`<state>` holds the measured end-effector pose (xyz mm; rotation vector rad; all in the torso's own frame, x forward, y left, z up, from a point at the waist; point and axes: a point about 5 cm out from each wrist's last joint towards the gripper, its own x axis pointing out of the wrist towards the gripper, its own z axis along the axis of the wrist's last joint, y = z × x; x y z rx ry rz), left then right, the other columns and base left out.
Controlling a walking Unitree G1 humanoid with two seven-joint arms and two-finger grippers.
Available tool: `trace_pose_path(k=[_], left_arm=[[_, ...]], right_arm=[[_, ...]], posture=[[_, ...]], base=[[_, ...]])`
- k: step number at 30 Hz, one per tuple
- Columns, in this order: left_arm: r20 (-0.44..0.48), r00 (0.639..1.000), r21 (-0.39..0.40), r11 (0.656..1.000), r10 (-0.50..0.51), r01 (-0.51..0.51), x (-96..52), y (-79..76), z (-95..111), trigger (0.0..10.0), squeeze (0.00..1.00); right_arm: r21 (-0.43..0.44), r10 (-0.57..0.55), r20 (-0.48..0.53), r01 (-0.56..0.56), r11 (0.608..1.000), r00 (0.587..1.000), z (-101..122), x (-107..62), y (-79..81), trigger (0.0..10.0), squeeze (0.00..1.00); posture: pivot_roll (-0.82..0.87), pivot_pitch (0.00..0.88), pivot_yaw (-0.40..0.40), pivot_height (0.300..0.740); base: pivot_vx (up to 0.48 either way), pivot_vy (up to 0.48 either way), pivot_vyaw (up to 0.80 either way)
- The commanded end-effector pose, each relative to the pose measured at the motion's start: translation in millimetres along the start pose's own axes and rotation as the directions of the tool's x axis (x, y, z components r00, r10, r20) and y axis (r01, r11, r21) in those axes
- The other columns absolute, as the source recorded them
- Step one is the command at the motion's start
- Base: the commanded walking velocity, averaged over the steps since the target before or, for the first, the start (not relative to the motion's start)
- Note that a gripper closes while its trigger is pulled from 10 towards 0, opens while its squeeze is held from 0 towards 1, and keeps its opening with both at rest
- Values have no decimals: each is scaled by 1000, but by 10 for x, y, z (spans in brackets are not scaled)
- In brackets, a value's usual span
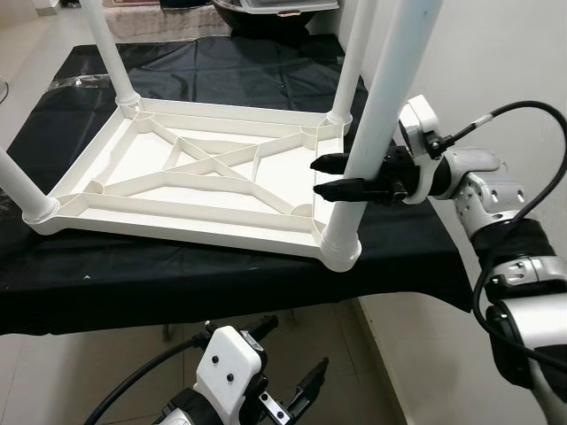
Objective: Building children table
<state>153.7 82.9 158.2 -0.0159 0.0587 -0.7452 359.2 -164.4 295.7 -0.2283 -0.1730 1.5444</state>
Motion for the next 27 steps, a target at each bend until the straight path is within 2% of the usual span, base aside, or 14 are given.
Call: trace_pose_path(k=[1, 12, 27], left_arm=[[-23, 1000, -2, 1000, 3, -3, -9, -17, -53, 10000, 0], [-25, 1000, 0, 1000, 7, -7, -7, -20, -69, 10000, 0], [-29, 1000, 4, 1000, 9, -9, -17, -12, -72, 10000, 0]], right_arm=[[20, 18, -49, -17, 1000, 999, -82, 27, 7, 10000, 0], [27, -6, -23, 7, 1000, 1000, 23, -56, -31, 10000, 0], [34, 7, -2, -7, 999, 1000, 9, -73, -2, 10000, 0]], posture=[[79, 217, -59, 740], [74, 225, -58, 740], [82, 233, -51, 740]], base=[[0, 0, 0], [0, 0, 0], [0, 0, 0]])
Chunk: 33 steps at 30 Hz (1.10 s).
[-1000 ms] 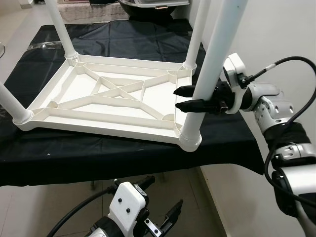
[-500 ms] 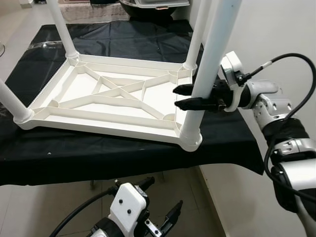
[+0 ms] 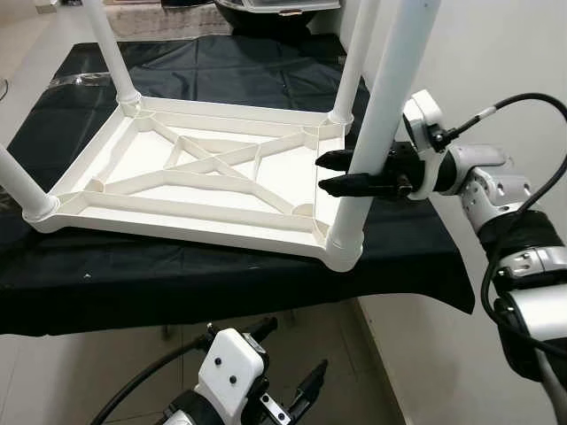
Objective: Building children table
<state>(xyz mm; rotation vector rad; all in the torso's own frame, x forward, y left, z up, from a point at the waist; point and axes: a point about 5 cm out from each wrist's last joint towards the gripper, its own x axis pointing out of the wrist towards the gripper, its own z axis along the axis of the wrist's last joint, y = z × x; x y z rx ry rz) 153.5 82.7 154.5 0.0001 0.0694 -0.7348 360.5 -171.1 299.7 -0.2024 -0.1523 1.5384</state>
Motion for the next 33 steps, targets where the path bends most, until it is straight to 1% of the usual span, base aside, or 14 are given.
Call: trace_pose_path(k=[1, 3, 6, 7, 13, 20, 28, 33], left_arm=[[-14, 1000, -6, 1000, -2, 2, -19, -11, -35, 10000, 0], [-15, 1000, -6, 1000, -2, 2, -22, -13, -37, 10000, 0], [-16, 1000, -6, 1000, -2, 2, -29, -16, -34, 10000, 0], [-17, 1000, -7, 1000, 0, 0, -34, -18, -33, 10000, 0], [-17, 1000, -7, 1000, 1, -1, -39, -20, -32, 10000, 0], [-19, 1000, -8, 1000, -1, 1, -36, -19, -39, 10000, 0], [-19, 1000, -6, 1000, -1, 1, -32, -17, -40, 10000, 0], [-18, 1000, -7, 1000, 0, 0, -33, -20, -38, 10000, 0]], right_arm=[[5, 15, -4, -15, 1000, 1000, -24, -5, 21, 10000, 0], [11, 21, 10, -21, 1000, 1000, -30, 4, 27, 10000, 0], [11, 21, -8, -21, 1000, 1000, -62, 9, 28, 10000, 0], [11, 15, -27, -14, 1000, 1000, -87, 3, 20, 10000, 0], [-1, -14, -47, 14, 1000, 999, -72, -44, -13, 10000, 0], [-14, -19, -48, 19, 1000, 999, -46, -67, -17, 10000, 0], [4, 25, -5, -25, 1000, 1000, -71, 18, 21, 10000, 0], [11, 34, -3, -34, 999, 999, -111, 64, 22, 10000, 0]], posture=[[82, 233, -51, 740], [82, 233, -51, 740], [85, 237, -50, 740], [89, 240, -51, 740], [86, 239, -52, 740], [83, 239, -50, 740], [84, 239, -49, 740], [87, 240, -50, 740]], base=[[0, 0, 0], [0, 0, 0], [0, 0, 0], [0, 0, 0], [0, 0, 0], [0, 0, 0], [0, 0, 0], [0, 0, 0]])
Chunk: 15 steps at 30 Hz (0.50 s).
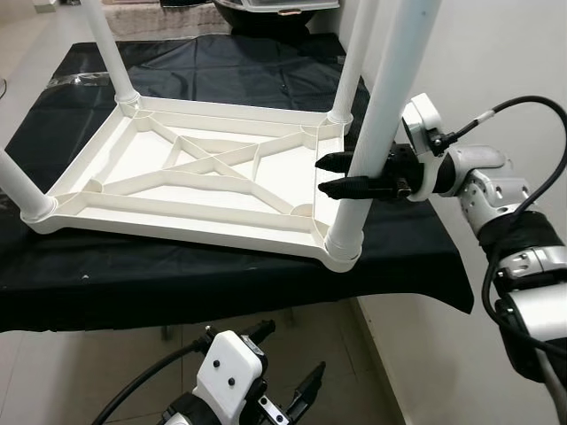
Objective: Building children table
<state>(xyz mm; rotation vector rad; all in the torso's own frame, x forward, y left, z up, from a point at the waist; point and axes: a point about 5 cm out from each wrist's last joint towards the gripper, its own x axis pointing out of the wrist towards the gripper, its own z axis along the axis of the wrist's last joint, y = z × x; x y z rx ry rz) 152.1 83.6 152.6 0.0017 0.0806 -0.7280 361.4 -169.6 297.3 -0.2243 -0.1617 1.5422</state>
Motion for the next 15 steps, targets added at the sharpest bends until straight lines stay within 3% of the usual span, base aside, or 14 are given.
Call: trace_pose_path(k=[1, 15], left_arm=[[-8, 1000, -3, 1000, -6, 6, -24, -19, -15, 10000, 0], [-22, 1000, 6, 1000, -2, 2, -114, -31, 16, 10000, 0]], right_arm=[[39, 32, 21, -33, 999, 999, -87, 93, 13, 10000, 0], [57, 109, 73, -114, 992, 991, -107, 384, 13, 10000, 0]], posture=[[97, 245, -52, 740], [157, 258, -48, 740]], base=[[0, 0, 0], [0, 0, 0]])
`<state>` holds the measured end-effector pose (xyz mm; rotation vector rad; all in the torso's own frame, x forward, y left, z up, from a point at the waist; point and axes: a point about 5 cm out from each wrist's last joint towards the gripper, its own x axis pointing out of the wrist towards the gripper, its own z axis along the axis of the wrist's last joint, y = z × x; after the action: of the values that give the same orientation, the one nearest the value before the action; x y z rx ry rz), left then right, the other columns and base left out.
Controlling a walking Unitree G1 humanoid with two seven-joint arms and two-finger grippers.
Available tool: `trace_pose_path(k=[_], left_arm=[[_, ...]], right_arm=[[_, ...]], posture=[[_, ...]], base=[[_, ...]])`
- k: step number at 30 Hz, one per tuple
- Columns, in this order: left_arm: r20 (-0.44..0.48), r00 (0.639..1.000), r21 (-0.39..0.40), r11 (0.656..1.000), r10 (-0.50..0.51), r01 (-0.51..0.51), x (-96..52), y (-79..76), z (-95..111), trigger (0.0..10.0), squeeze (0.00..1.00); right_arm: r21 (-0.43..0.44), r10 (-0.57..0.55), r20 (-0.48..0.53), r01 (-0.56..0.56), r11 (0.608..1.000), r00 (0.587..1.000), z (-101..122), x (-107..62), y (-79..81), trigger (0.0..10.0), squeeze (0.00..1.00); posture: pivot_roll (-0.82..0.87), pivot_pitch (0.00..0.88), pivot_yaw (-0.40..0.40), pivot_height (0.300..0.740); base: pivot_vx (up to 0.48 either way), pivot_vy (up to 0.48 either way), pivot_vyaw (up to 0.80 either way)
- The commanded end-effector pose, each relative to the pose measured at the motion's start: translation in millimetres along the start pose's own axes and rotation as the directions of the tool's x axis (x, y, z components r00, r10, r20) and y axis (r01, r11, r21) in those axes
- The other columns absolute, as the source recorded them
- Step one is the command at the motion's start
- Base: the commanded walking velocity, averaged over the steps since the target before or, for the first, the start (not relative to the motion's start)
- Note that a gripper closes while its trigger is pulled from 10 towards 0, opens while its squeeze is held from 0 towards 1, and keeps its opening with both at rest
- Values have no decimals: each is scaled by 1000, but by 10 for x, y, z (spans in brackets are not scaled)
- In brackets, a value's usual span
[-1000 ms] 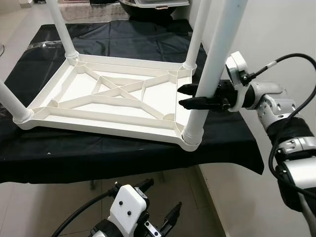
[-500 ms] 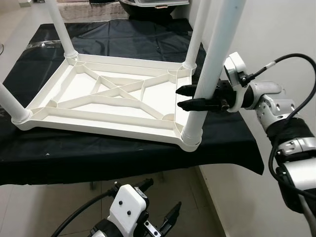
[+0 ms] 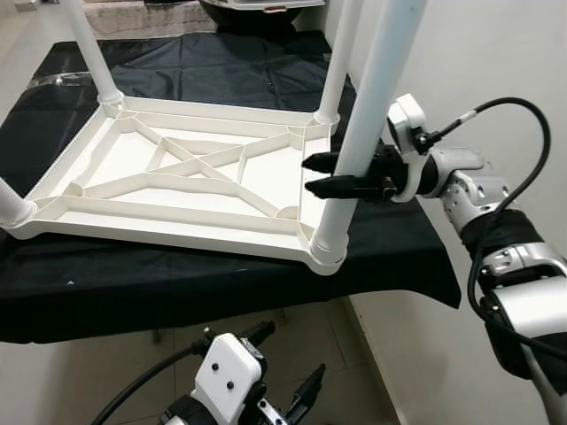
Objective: Building children table
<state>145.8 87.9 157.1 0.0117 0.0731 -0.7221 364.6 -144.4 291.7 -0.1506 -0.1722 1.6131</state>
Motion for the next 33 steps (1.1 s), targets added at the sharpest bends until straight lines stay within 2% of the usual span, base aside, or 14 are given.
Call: trace_pose_path(k=[1, 8, 14, 16, 18, 20, 22, 24, 27, 29, 30, 31, 32, 33], left_arm=[[-28, 1000, -4, 1000, -10, 10, -46, -20, -22, 10000, 0], [-34, 999, -2, 1000, -16, 16, -66, -28, -14, 10000, 0], [-34, 999, 1, 1000, -22, 22, -53, -31, -13, 10000, 0], [-33, 999, 1, 1000, -25, 25, -47, -31, -14, 10000, 0], [-27, 999, 4, 999, -32, 32, -11, -21, -20, 10000, 0], [-24, 999, 6, 999, -34, 34, 4, -16, -22, 10000, 0], [-24, 999, 6, 999, -34, 34, 4, -16, -22, 10000, 0], [-18, 999, 9, 999, -34, 34, 41, -1, -35, 10000, 0], [-15, 999, 10, 999, -35, 35, 56, 5, -38, 10000, 0], [-13, 999, 12, 999, -34, 34, 72, 13, -45, 10000, 0], [-13, 999, 12, 999, -34, 34, 72, 13, -45, 10000, 0], [-12, 999, 11, 999, -32, 32, 76, 17, -47, 10000, 0], [-12, 999, 11, 999, -32, 32, 76, 17, -47, 10000, 0], [-12, 1000, 12, 1000, -29, 29, 81, 21, -51, 10000, 0]], right_arm=[[20, 51, 3, -51, 998, 999, -73, 141, 12, 10000, 0], [2, 49, -28, -49, 999, 998, -95, 184, -11, 10000, 0], [-51, 14, -81, -19, 999, 997, -134, 125, -27, 10000, 0], [-59, -31, -96, 25, 998, 995, -149, 86, -44, 10000, 0], [-79, -199, -122, 191, 978, 972, -186, -40, -104, 10000, 0], [-85, -256, -124, 247, 965, 959, -195, -86, -123, 10000, 0], [-85, -256, -124, 247, 965, 959, -195, -86, -123, 10000, 0], [-116, -374, -131, 361, 925, 918, -235, -186, -147, 10000, 0], [-130, -415, -133, 400, 907, 900, -255, -219, -153, 10000, 0], [-140, -485, -139, 468, 873, 863, -298, -252, -171, 10000, 0], [-140, -485, -139, 468, 873, 863, -298, -252, -171, 10000, 0], [-126, -526, -152, 512, 850, 836, -332, -250, -191, 10000, 0], [-126, -526, -152, 512, 850, 836, -332, -250, -191, 10000, 0], [-108, -579, -173, 569, 815, 797, -381, -243, -220, 10000, 0]], posture=[[158, 258, -47, 740], [168, 261, -43, 740], [160, 254, -38, 740], [154, 247, -38, 740], [139, 228, -39, 740], [139, 228, -39, 740], [139, 228, -39, 740], [121, 206, -40, 740], [119, 205, -41, 740], [112, 204, -44, 740], [112, 204, -44, 740], [112, 206, -46, 740], [112, 206, -46, 740], [108, 208, -47, 740]], base=[[0, 0, 0], [0, 0, 0], [0, 0, 0], [0, 0, 0], [0, 0, 0], [0, 0, 0], [0, 0, 0], [0, 0, 0], [0, 0, 0], [0, 0, 0], [0, 0, 0], [0, 0, 0], [0, 0, 0], [0, 0, 0]])
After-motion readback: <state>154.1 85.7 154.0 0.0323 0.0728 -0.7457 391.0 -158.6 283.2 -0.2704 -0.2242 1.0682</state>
